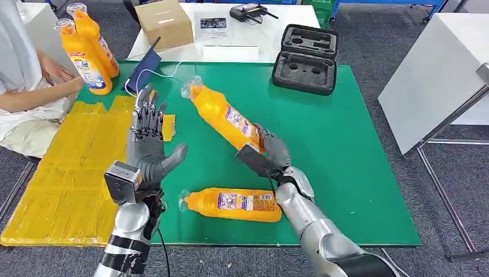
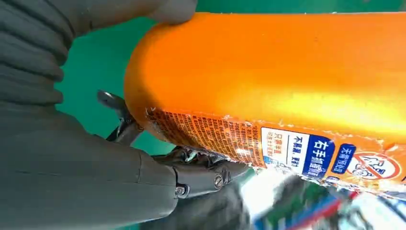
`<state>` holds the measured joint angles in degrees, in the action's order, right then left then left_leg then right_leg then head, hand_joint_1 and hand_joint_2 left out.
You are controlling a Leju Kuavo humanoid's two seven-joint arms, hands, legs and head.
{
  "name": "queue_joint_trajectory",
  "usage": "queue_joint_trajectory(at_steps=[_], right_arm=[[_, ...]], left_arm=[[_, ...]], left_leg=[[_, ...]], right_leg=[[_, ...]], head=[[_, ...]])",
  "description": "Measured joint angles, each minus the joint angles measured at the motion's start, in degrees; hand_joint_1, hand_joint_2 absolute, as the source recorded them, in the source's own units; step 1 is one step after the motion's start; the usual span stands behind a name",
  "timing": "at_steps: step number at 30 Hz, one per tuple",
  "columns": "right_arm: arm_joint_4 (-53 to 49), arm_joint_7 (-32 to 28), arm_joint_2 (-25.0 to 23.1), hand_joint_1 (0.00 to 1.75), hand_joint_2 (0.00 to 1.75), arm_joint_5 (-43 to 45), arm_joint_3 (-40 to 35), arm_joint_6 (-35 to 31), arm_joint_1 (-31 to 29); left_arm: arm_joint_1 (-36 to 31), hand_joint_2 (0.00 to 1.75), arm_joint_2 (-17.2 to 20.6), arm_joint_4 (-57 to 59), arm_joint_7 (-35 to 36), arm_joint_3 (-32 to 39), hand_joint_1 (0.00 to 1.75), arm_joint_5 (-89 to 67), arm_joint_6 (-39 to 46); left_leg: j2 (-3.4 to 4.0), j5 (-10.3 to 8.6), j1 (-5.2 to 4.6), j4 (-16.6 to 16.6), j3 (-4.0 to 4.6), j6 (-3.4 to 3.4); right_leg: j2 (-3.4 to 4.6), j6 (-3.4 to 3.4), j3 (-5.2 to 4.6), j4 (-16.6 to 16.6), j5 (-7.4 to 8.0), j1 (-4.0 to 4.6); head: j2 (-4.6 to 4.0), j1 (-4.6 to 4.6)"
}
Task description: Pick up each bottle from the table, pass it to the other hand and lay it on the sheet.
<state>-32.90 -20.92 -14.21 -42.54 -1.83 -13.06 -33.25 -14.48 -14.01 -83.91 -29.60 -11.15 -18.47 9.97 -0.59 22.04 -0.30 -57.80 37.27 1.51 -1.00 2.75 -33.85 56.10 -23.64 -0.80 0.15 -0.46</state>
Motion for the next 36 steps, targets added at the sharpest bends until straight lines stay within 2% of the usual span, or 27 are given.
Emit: queue_joint_trajectory(at_steps=[4,9,15,18,23,36], right_arm=[[-6.23,-3.07,-0.50,1.75,1.75,11.01,2.25,6.58,4.94],[-15.65,-3.80,-1.40,1.75,1.75,17.26,2.53,10.55,11.01],[-23.78,-5.87,-2.58,1.75,1.75,22.61,0.08,19.01,15.89],[-26.40,-6.07,-3.21,1.75,1.75,22.69,-2.21,19.72,17.18],[-28.26,-5.70,-3.80,1.75,1.75,21.71,-5.38,19.55,17.89],[-29.46,-4.63,-4.13,1.75,1.75,19.06,-10.15,17.10,18.04]], left_arm=[[0.73,1.75,0.39,-0.04,-0.59,0.72,0.00,-0.09,1.05],[1.87,1.75,0.72,-0.13,-0.72,1.88,0.00,-0.92,2.03],[-0.78,1.75,1.07,4.90,6.37,2.36,0.00,-5.86,0.93],[-3.84,1.75,1.16,10.98,7.94,2.56,0.00,-5.99,-2.47],[-6.50,1.75,1.16,16.57,8.92,2.67,0.00,-6.23,-3.32],[-7.75,1.75,0.96,19.91,9.33,2.29,0.00,-7.15,-5.29]], left_leg=[[-0.02,0.01,0.00,0.00,0.06,0.00],[-0.01,0.03,0.00,0.00,0.10,-0.01],[-0.01,0.01,0.01,0.01,0.09,-0.01],[0.02,-0.01,0.01,0.01,0.09,0.00],[0.03,-0.02,0.00,0.01,0.10,-0.01],[0.03,-0.01,0.01,0.01,0.12,-0.01]], right_leg=[[-0.02,-0.01,-0.04,0.00,-0.02,0.00],[-0.01,-0.02,-0.10,-0.01,-0.03,0.00],[-0.02,-0.03,-0.14,-0.01,-0.03,0.00],[0.00,-0.01,-0.13,0.00,0.00,0.00],[-0.01,-0.01,-0.13,0.00,0.01,0.00],[-0.01,-0.02,-0.15,0.00,0.00,0.00]], head=[[0.00,0.00],[0.00,0.00],[0.00,0.00],[0.00,0.02],[0.00,0.02],[0.00,0.00]])
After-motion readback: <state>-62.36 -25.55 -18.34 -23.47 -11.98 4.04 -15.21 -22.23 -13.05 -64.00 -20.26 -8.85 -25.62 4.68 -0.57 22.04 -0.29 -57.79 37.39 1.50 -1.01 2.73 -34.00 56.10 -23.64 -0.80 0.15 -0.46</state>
